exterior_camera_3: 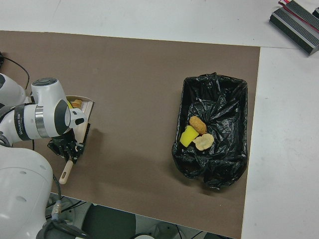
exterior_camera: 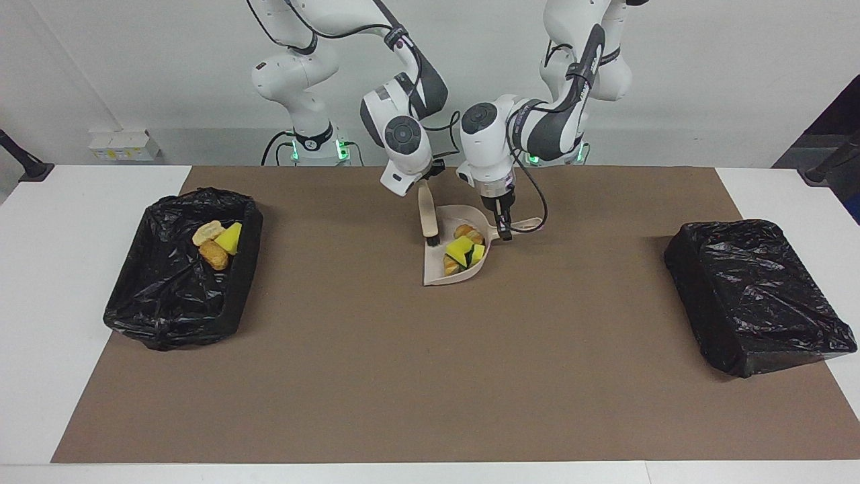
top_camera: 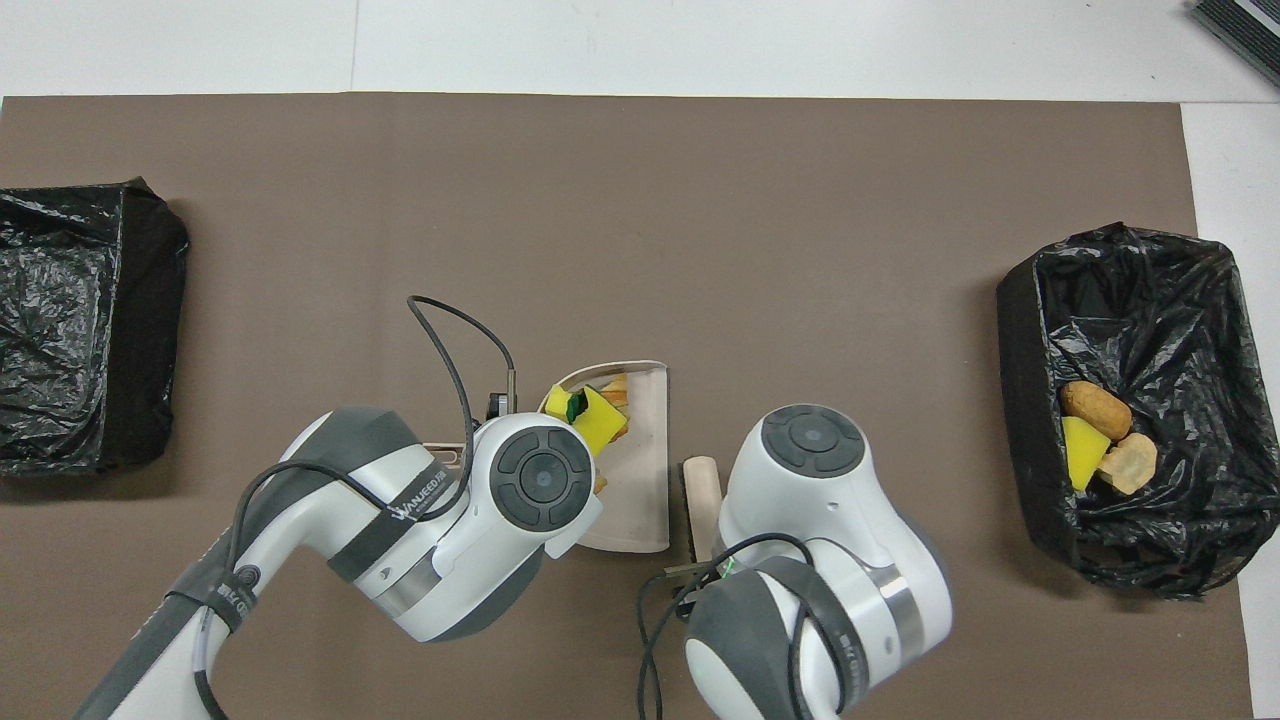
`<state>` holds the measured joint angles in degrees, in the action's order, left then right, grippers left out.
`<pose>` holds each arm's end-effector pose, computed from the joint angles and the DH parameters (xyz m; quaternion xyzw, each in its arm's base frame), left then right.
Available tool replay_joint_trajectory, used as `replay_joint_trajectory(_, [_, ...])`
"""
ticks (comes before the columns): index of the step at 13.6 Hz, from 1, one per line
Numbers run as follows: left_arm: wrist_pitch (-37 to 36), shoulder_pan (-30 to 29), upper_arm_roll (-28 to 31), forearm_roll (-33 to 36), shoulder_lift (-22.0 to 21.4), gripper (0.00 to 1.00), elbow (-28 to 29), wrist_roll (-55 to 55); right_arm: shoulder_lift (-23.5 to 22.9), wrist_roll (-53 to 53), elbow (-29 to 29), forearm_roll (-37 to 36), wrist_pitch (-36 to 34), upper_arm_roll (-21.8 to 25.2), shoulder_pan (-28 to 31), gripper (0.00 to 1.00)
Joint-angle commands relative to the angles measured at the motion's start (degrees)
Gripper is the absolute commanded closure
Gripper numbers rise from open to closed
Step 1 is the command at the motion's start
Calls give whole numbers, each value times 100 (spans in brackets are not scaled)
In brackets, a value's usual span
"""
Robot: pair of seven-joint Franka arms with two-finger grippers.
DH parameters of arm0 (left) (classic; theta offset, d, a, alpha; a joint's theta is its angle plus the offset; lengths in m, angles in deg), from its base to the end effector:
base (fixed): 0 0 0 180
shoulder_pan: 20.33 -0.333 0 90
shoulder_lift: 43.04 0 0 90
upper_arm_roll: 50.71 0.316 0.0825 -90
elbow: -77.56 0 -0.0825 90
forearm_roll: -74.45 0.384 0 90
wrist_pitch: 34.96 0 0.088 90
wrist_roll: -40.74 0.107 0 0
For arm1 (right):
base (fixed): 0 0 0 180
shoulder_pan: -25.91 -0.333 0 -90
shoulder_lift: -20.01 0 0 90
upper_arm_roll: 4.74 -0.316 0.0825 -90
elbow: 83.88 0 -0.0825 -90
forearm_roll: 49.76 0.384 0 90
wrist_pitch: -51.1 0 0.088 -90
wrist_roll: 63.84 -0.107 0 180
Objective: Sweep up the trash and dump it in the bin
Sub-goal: 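Carry the dustpan to the black bag and tip it with the left gripper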
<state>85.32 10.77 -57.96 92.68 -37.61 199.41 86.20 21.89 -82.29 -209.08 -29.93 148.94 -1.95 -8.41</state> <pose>0.4358 -0.3248 0.3580 -0.6752 0.7244 0.0671 0.1219 0.3880 0.2754 0.3798 -0.9613 -0.0495 0.2654 0.0550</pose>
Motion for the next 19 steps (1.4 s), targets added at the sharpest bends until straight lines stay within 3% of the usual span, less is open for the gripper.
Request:
replay_joint_trajectory(1, [249, -95, -5, -57, -51, 100, 110, 77, 471, -8, -57, -251, -151, -42, 276, 100])
replay_joint_trajectory(4, [434, -324, -13, -57, -51, 100, 32, 95, 524, -772, -101, -392, 410, -121, 85, 100])
replay_joint_trajectory(7, [435, -542, -13, -92, -130, 100, -30, 637, 594, -1009, -162, -392, 543, -121, -171, 100])
replay_joint_trajectory(9, [373, -823, -5, -363, -392, 100, -39, 1120, 489, -1615, -180, -383, 910, -138, -679, 100])
replay_joint_trajectory(15, [-30, -2263, 66, -408, -1043, 100, -285, 3123, -19, -2294, -189, -305, 1500, -156, -1541, 100])
replay_joint_trajectory(17, [-285, -2834, 74, -408, -1088, 100, -565, 3695, -450, -2452, -92, -121, 1816, -156, -1937, 100])
replay_joint_trajectory(19, [-488, -3397, 74, -408, -1070, 100, -829, 4127, -574, -2365, -22, 152, 1835, -199, -2026, 100])
